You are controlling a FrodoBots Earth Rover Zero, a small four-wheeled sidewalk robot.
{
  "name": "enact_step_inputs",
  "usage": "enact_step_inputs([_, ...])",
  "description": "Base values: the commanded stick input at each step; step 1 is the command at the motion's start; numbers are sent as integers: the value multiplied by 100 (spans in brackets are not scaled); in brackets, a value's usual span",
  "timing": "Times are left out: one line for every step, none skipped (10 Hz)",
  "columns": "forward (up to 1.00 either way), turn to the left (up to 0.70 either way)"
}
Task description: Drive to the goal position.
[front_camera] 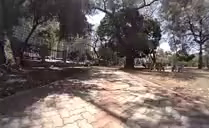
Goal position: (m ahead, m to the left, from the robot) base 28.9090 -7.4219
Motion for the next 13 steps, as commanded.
enact_step_inputs([100, 0])
enact_step_inputs([100, 0])
enact_step_inputs([100, 0])
enact_step_inputs([100, 0])
enact_step_inputs([100, -12])
enact_step_inputs([100, -24])
enact_step_inputs([100, -24])
enact_step_inputs([100, -14])
enact_step_inputs([100, 0])
enact_step_inputs([100, 0])
enact_step_inputs([100, 0])
enact_step_inputs([100, 0])
enact_step_inputs([100, 0])
